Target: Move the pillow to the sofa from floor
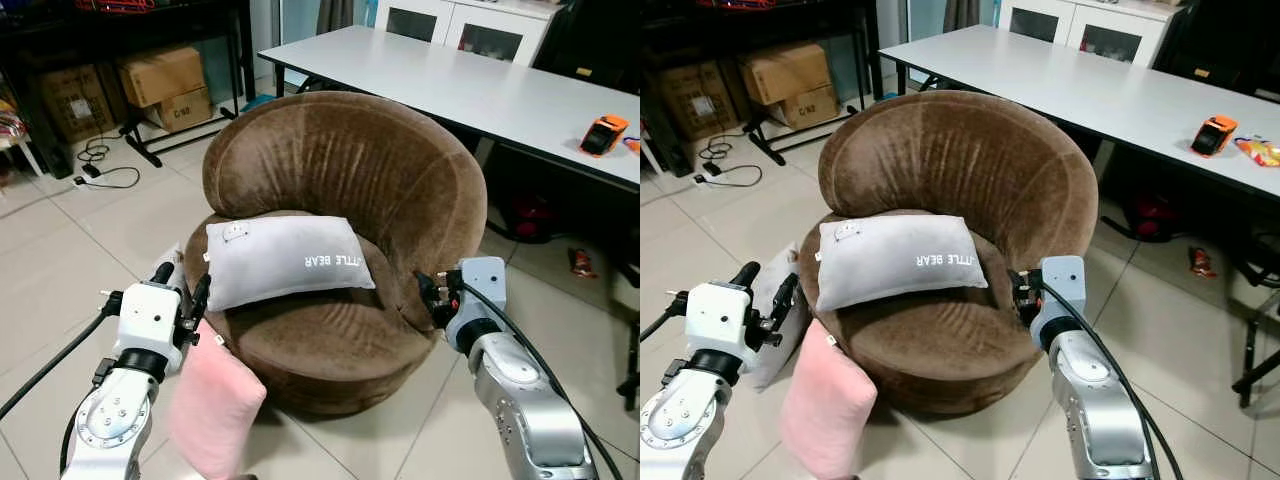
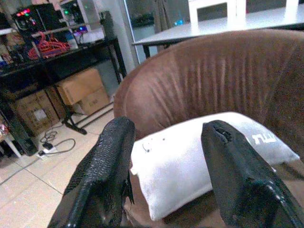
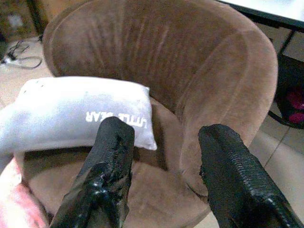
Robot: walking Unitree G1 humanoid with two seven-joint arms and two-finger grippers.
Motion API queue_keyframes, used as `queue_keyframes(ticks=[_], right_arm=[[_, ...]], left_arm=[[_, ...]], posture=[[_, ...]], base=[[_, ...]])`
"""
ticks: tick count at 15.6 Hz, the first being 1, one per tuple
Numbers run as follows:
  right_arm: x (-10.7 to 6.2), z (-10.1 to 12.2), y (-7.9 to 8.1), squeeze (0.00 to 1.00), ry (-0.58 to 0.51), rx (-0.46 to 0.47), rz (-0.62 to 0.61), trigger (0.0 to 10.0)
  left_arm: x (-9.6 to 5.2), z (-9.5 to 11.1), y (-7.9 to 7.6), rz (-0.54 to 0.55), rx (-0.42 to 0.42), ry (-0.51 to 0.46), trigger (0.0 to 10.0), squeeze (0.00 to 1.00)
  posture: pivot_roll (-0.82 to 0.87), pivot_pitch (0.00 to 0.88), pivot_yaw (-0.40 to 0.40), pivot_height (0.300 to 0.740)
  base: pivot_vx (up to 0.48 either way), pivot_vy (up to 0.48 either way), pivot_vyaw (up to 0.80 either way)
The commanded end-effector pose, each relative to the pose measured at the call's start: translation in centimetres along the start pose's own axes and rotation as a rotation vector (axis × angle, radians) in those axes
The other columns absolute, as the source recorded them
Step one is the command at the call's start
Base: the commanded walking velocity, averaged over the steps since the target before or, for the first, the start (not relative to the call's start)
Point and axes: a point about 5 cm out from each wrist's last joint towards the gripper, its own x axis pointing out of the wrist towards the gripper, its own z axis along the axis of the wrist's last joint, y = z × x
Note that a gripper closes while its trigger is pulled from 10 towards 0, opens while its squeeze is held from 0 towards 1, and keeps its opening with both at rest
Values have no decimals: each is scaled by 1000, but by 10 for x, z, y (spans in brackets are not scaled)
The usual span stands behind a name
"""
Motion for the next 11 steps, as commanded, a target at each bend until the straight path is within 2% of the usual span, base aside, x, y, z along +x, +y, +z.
queue_keyframes(ticks=[1,3,6,9,10,11], right_arm=[[-1,0,-1,0,13,-24,18,10000],[-3,1,3,0,3,-54,60,10000],[-3,0,0,0,15,-63,67,10000],[-3,3,-10,0,17,-59,52,10000],[-3,-1,-14,0,48,-66,8,10000],[-2,1,-9,0,32,-38,23,10000]], left_arm=[[-3,-1,-2,0,8,5,10000,0],[-6,-2,-1,17,-8,14,10000,0],[-12,-1,0,29,-11,25,10000,0],[-12,-7,-6,34,-30,49,10000,0],[-13,-7,-5,23,-10,46,10000,0],[-11,-7,-1,36,-12,44,10000,0]], posture=[[-30,0,-46,740],[-27,0,-53,740],[-14,0,-64,740],[-31,0,-57,740],[-37,0,-62,740],[-35,0,-59,740]], base=[[0,266,0],[0,270,0],[0,270,800],[0,271,0],[0,274,0],[0,270,0]])
